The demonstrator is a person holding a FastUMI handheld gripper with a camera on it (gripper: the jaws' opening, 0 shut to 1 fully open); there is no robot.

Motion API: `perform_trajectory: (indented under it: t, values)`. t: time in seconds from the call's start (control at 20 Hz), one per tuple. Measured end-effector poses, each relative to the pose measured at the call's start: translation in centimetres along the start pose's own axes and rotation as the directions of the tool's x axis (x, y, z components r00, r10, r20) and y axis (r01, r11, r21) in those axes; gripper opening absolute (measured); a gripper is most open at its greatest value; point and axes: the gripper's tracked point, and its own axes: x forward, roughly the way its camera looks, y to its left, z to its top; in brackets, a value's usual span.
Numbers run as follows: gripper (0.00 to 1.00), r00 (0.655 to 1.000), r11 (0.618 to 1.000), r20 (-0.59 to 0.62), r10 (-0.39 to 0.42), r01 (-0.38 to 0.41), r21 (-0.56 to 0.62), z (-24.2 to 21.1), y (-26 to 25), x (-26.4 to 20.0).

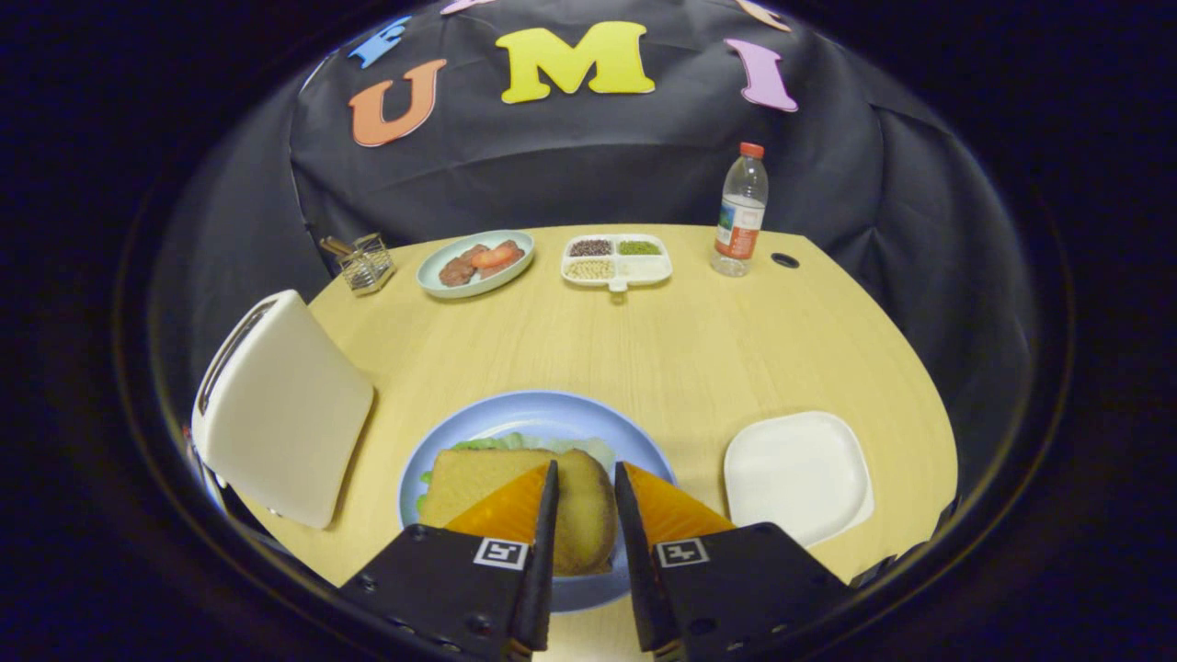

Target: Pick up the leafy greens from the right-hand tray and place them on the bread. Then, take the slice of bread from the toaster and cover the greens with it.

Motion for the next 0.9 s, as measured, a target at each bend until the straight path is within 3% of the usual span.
perform_trajectory:
  t: [0.25,0.45,0.55,0.7,0.9]
  values:
    - [0.4,0.996,0.998,0.088,-0.022,0.017,0.061,0.9,-2.0,-1.1]
    - [0.63,0.981,0.998,0.19,-0.027,0.014,0.069,2.7,-2.1,-4.8]
    - [0.73,0.955,0.997,0.288,-0.066,0.049,0.065,4.9,-2.7,-7.8]
    - [0.82,0.911,0.998,0.409,-0.054,0.041,0.041,7.3,-1.3,-13.0]
    - [0.89,0.853,0.999,0.519,-0.046,0.037,0.029,8.8,0.4,-18.9]
